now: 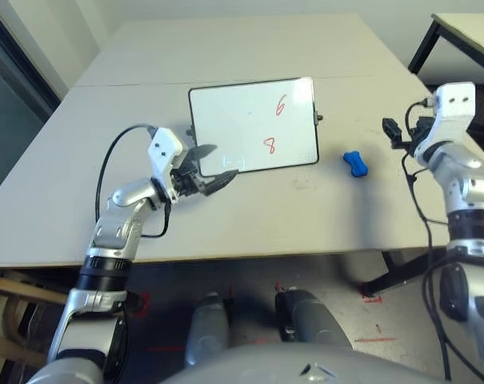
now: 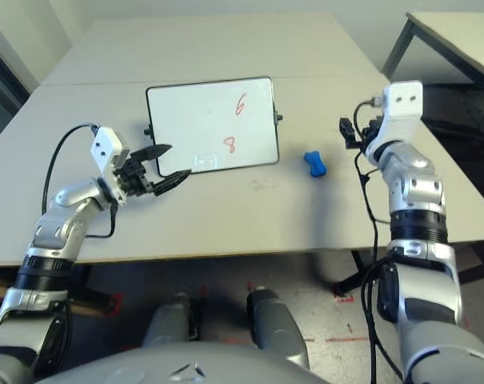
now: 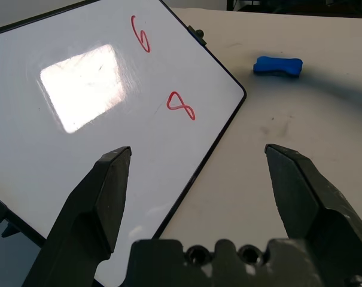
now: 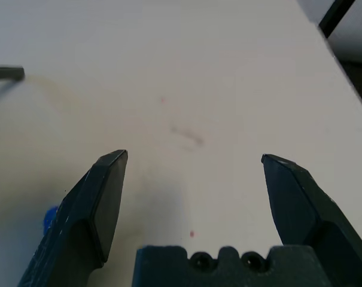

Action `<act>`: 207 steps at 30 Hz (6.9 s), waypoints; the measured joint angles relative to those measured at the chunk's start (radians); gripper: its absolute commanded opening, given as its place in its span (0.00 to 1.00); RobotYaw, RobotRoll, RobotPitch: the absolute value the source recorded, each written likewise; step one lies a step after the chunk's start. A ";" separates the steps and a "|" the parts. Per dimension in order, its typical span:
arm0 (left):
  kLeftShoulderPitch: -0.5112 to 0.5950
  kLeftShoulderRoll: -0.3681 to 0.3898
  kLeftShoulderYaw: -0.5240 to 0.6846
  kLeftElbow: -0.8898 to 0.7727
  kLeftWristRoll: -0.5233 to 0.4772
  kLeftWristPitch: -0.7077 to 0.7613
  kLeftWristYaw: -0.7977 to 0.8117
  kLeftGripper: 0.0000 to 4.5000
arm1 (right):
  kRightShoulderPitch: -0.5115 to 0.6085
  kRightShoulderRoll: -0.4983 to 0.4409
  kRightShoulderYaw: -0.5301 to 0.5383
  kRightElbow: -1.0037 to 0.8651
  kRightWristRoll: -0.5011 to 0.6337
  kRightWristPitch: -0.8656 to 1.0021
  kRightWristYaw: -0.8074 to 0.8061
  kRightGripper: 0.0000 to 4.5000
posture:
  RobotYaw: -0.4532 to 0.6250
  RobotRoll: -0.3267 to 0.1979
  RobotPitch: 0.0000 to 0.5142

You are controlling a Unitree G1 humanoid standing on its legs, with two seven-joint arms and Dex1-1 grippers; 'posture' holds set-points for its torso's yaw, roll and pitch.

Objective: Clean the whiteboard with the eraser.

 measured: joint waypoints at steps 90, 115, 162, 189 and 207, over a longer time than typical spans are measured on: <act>0.009 0.003 -0.011 0.030 0.047 -0.035 0.036 1.00 | -0.430 0.081 0.927 -0.116 -0.643 -0.134 0.660 0.05 | 0.30 0.62 0.14; 0.059 0.013 0.006 -0.038 0.055 -0.020 0.069 1.00 | -0.487 0.273 0.888 0.281 -0.747 -0.334 0.618 0.04 | 0.35 0.62 0.16; 0.032 0.013 0.006 -0.041 0.055 -0.009 0.074 1.00 | -0.377 0.232 0.875 0.184 -0.871 -0.418 0.610 0.04 | 0.35 0.62 0.13; 0.033 0.012 0.006 -0.042 0.055 -0.009 0.076 1.00 | -0.392 0.355 0.871 0.269 -0.918 -0.467 0.589 0.03 | 0.35 0.62 0.12; 0.036 0.012 0.006 -0.041 0.055 -0.009 0.075 1.00 | -0.487 0.330 0.844 0.435 -0.914 -0.517 0.523 0.03 | 0.35 0.62 0.12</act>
